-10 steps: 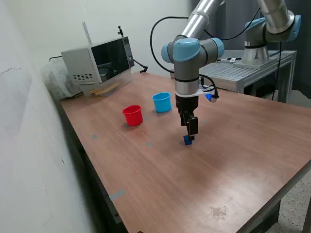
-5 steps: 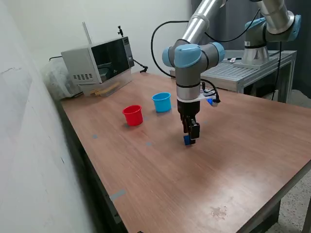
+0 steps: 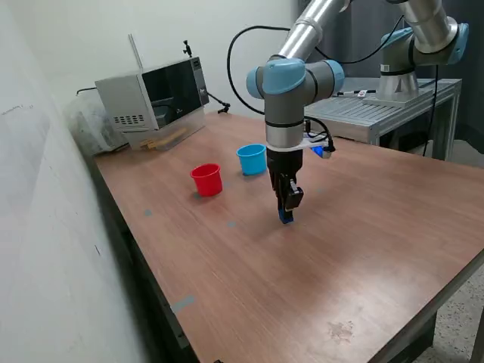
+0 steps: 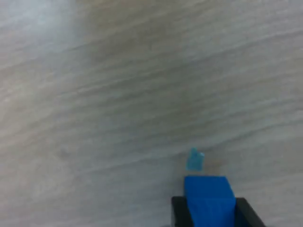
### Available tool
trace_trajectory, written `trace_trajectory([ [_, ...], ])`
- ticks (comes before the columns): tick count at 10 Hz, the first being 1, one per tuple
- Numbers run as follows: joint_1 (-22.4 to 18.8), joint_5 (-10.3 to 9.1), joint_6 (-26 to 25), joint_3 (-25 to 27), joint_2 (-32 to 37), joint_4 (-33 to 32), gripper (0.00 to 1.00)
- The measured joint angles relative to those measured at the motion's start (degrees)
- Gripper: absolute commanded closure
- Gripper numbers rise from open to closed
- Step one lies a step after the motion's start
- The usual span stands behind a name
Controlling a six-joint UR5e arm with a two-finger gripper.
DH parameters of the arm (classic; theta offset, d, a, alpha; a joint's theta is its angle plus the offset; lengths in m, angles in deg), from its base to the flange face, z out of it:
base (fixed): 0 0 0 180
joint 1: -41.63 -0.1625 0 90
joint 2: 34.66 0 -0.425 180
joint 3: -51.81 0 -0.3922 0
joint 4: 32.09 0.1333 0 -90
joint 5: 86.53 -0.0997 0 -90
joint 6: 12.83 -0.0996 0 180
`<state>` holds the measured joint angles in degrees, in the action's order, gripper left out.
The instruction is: Place red objects in the red bin, and blue objects in the blue bin.
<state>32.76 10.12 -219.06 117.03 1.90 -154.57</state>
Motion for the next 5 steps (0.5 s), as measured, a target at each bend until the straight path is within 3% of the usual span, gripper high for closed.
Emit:
trace_trajectory([
  [3,0.2,-0.44,3.5,0.8,3.8,0.3,1.0],
  [5,2.1,-0.51,5.9,5.4,10.9,1.2,1.0],
])
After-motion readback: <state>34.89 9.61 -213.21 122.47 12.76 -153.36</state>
